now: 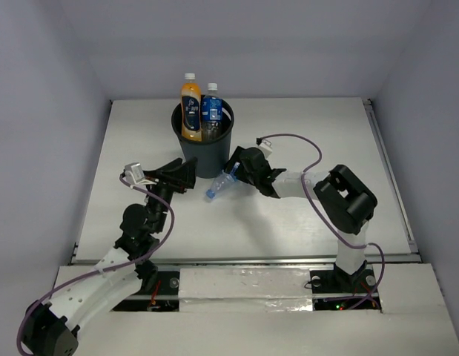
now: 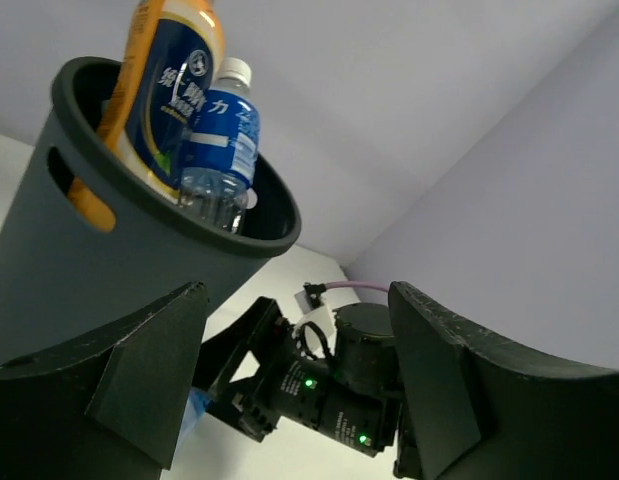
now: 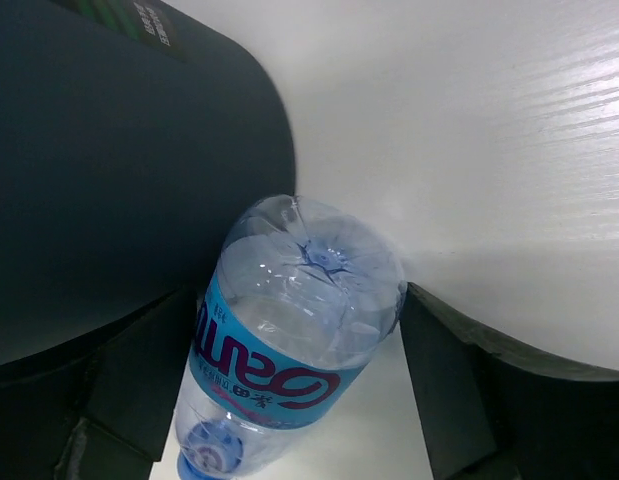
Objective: Put the plastic bottles in the bin
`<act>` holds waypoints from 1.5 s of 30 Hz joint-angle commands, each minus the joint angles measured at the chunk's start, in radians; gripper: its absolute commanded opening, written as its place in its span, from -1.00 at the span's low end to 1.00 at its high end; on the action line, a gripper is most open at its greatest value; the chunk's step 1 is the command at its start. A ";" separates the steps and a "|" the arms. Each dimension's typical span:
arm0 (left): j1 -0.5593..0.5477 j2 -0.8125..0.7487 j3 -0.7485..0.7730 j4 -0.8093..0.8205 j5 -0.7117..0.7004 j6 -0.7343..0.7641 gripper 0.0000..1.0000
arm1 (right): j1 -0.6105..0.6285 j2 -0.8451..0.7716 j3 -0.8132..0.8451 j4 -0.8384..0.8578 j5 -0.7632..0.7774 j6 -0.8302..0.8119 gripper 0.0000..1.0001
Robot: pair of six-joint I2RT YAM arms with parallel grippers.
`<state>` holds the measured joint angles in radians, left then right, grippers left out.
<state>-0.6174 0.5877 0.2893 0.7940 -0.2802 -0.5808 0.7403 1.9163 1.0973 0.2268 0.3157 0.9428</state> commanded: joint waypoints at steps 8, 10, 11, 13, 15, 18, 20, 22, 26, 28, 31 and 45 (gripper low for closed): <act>-0.005 -0.192 -0.009 -0.206 -0.068 -0.011 0.10 | -0.004 -0.032 -0.048 0.097 0.045 0.083 0.19; -0.005 -0.224 0.017 -0.293 -0.067 -0.008 0.09 | -0.004 -0.074 -0.128 0.134 0.066 0.076 -0.03; -0.005 -0.253 0.025 -0.320 -0.065 -0.001 0.09 | -0.004 -0.126 -0.152 0.155 0.072 0.067 -0.07; -0.005 -0.276 0.048 -0.389 -0.068 0.012 0.09 | -0.004 -0.183 -0.212 0.178 0.079 0.042 -0.11; -0.005 -0.293 0.057 -0.418 -0.073 0.028 0.08 | -0.004 -0.275 -0.241 0.181 0.086 0.014 -0.11; -0.005 -0.296 0.050 -0.429 -0.077 0.026 0.08 | -0.004 -0.426 -0.278 0.152 0.089 -0.025 -0.10; -0.005 -0.286 0.025 -0.414 -0.085 0.024 0.08 | -0.004 -0.514 -0.289 0.126 0.108 -0.076 -0.10; -0.005 -0.279 0.013 -0.411 -0.103 0.032 0.08 | 0.005 -0.632 -0.275 0.100 0.147 -0.123 -0.09; -0.005 -0.282 -0.009 -0.407 -0.142 0.050 0.09 | 0.005 -0.726 -0.127 0.083 0.200 -0.348 -0.08; -0.005 -0.292 -0.027 -0.411 -0.157 0.050 0.09 | 0.005 -0.691 -0.048 0.089 0.215 -0.436 -0.08; -0.005 -0.305 -0.035 -0.420 -0.166 0.053 0.10 | 0.005 -0.622 0.111 0.117 0.208 -0.596 -0.09; -0.035 -0.356 -0.035 -0.438 -0.226 0.070 0.10 | 0.085 -0.165 0.639 0.095 0.166 -1.031 -0.08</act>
<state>-0.6430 0.2428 0.2546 0.3309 -0.4873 -0.5308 0.7879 1.7203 1.6356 0.3073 0.4786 0.0727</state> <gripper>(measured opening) 0.546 0.699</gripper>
